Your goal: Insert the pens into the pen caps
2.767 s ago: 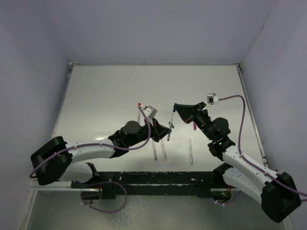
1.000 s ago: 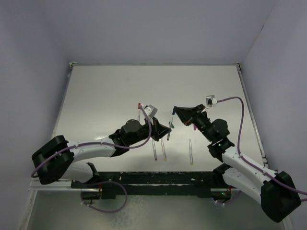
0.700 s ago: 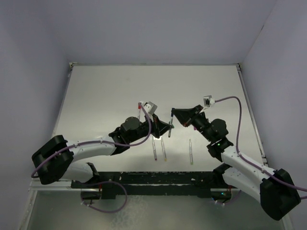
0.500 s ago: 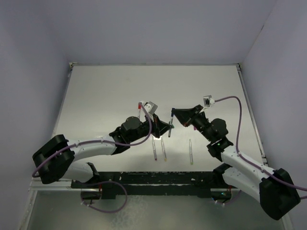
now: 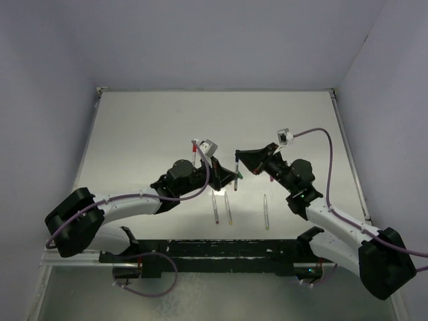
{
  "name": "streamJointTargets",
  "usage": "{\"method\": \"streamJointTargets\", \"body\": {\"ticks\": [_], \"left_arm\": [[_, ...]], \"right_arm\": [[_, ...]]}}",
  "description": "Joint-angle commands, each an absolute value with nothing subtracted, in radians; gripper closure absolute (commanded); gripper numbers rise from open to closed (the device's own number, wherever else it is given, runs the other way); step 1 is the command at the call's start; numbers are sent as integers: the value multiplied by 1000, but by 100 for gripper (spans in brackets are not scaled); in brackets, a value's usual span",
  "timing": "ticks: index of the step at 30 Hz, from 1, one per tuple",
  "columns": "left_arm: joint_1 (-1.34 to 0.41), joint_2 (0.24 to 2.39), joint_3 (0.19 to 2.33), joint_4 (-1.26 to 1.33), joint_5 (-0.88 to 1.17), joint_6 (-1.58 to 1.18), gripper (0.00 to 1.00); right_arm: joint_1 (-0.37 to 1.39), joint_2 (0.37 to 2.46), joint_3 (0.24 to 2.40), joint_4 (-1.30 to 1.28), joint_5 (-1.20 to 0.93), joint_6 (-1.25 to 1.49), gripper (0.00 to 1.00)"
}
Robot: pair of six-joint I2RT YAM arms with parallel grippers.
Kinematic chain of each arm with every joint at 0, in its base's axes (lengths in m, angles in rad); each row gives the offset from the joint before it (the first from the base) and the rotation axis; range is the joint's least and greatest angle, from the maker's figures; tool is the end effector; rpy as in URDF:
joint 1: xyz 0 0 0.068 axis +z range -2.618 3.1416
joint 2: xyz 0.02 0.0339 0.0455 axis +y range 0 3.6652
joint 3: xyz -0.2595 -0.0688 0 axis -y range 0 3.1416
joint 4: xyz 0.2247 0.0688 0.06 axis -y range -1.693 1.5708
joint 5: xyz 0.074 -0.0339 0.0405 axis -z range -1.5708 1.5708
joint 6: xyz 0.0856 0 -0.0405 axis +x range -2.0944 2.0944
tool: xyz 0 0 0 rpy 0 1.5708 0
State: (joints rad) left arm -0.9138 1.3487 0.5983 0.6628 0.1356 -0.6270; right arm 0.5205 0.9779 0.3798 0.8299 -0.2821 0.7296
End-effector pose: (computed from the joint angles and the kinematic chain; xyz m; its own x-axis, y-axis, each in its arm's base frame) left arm 0.1901 -0.2654 0.2434 -0.5518 -0.2364 -0.7997 0.6706 0.4443 -0.5940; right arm 0.2020 0.1433 0.2877 -0.3265 0.5508 -0.7681 -0.6641 0.4446 0.6011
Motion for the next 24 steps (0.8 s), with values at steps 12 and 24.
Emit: {"method": "streamJointTargets", "body": {"ticks": [12, 24], "left_arm": [[-793, 1251, 625, 903, 112, -634, 100], [-763, 1242, 643, 898, 74, -606, 100]], "right_arm": [[592, 1032, 384, 658, -433, 668, 100], [680, 1083, 399, 570, -374, 618, 100]]}}
